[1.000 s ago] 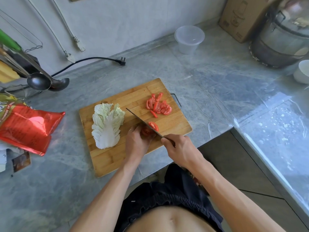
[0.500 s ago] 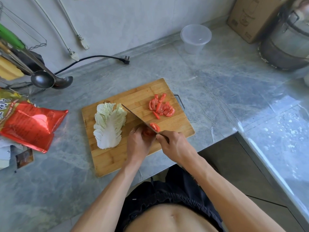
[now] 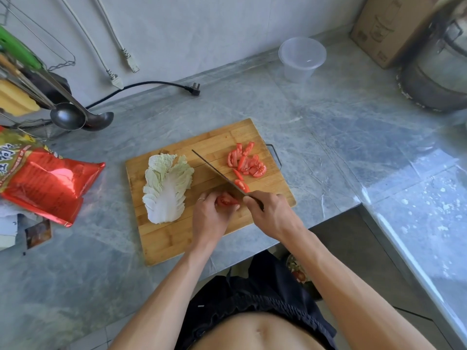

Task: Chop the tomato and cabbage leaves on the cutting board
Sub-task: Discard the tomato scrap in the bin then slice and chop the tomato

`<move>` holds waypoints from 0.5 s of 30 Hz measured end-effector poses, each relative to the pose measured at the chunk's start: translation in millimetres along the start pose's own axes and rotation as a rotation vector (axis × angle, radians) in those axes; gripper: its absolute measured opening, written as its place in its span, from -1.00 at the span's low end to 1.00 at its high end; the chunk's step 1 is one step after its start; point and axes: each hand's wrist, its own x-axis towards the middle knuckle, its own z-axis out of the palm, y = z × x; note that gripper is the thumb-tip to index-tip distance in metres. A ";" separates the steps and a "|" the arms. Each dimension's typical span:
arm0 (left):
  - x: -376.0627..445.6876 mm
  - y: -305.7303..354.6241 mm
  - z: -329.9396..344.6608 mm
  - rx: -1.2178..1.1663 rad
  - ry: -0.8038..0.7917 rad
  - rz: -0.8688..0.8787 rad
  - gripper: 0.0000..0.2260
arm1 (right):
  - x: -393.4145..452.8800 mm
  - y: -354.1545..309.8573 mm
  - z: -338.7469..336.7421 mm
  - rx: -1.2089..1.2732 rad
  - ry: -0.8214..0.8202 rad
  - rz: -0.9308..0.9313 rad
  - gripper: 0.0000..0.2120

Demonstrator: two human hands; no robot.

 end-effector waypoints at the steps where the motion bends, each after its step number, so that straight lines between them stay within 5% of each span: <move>1: 0.3 -0.9 0.8 0.002 -0.006 -0.012 -0.74 | 1.8 2.2 -3.4 -0.015 0.005 -0.010 -0.70; 7: 1.7 4.7 1.7 -0.036 0.008 0.029 -0.83 | 5.4 8.5 -13.8 0.049 0.067 -0.070 -0.72; 15: 2.8 -1.6 -0.6 -0.047 0.002 -0.019 -0.47 | -27.4 -2.8 -16.9 0.154 0.017 -0.008 -0.69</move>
